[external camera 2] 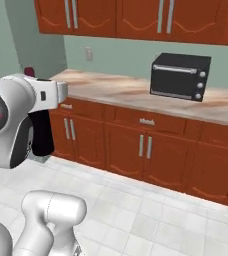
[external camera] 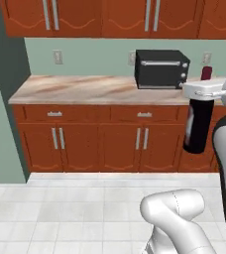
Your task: Get the candle and the wine from the cabinet and move them to the dining counter.
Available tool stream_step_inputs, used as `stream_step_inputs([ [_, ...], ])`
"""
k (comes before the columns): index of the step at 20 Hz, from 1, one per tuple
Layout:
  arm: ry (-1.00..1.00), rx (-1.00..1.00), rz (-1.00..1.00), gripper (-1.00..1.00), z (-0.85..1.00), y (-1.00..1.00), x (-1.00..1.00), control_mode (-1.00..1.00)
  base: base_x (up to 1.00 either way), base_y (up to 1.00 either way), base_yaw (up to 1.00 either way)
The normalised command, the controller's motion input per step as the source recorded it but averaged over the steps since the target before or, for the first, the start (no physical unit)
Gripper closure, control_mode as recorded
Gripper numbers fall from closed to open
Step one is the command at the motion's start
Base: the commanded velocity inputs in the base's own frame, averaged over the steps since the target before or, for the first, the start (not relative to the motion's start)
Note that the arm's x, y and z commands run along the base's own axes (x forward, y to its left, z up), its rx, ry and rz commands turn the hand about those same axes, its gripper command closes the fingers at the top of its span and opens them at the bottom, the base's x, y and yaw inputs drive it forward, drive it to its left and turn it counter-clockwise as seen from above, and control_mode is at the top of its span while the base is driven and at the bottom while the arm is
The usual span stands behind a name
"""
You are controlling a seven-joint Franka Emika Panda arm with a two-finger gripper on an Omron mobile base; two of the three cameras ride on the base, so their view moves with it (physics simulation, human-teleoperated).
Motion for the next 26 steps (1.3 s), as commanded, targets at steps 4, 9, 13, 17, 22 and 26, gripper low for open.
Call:
stream_step_inputs([
  [4,0.0,0.0,0.0,1.0,0.0,0.0,0.0,1.0,0.67,0.01,0.72],
  [9,0.0,0.0,0.0,1.0,0.0,0.0,0.0,1.0,0.0,0.0,1.0],
  [13,0.0,0.0,0.0,1.0,0.0,0.0,0.0,1.0,0.0,0.0,1.0],
  [17,0.0,0.0,0.0,1.0,0.0,0.0,0.0,1.0,0.27,-0.15,0.89],
  [22,0.0,0.0,0.0,1.0,0.0,0.0,0.0,1.0,0.94,-0.57,0.54],
  [26,0.0,0.0,0.0,1.0,0.0,0.0,0.0,1.0,0.98,-0.42,0.2],
])
